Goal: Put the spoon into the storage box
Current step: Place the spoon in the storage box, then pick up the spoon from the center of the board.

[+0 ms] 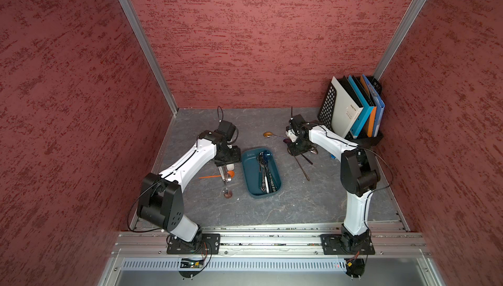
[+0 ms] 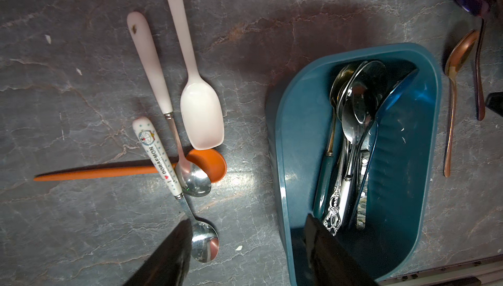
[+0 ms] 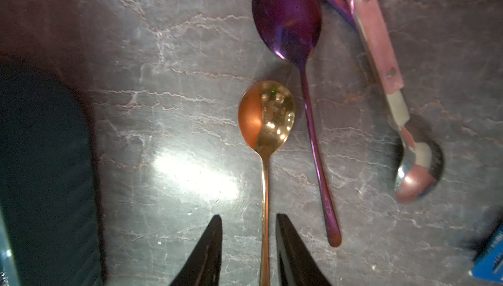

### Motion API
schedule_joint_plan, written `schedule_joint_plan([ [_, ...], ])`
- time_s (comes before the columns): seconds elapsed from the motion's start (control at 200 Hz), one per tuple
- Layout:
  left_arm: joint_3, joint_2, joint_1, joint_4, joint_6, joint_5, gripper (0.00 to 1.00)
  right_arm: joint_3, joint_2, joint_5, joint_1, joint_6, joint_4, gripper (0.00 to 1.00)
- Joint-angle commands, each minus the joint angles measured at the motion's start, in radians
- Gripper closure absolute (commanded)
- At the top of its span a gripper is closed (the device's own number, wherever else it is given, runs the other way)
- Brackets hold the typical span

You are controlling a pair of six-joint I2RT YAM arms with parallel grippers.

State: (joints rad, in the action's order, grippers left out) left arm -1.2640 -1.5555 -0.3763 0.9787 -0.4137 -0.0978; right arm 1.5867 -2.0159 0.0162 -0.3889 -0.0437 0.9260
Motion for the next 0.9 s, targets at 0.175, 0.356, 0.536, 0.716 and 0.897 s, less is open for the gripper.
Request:
schedule_joint_plan([
  [0.175, -0.043, -0.031, -0.018, 0.026, 0.001, 0.019, 0.31, -0.004, -0.071, -0.037, 0.016, -0.038, -0.047, 0.69],
  [0.356, -0.044, -0.044, -0.023, 0.029, 0.001, 0.019, 0.31, -0.032, -0.090, -0.041, 0.016, -0.025, -0.068, 0.71],
  [0.536, -0.041, -0.048, -0.027, 0.026, 0.000, 0.018, 0.31, -0.051, -0.102, -0.041, 0.016, -0.016, -0.070, 0.72],
  [0.716, -0.035, -0.045, -0.027, 0.022, 0.002, 0.018, 0.31, -0.065, -0.108, -0.029, 0.019, -0.011, -0.070, 0.76],
  [0.897, -0.028, -0.041, -0.027, 0.017, 0.004, 0.017, 0.31, -0.074, -0.114, -0.019, 0.021, -0.003, -0.061, 0.86],
])
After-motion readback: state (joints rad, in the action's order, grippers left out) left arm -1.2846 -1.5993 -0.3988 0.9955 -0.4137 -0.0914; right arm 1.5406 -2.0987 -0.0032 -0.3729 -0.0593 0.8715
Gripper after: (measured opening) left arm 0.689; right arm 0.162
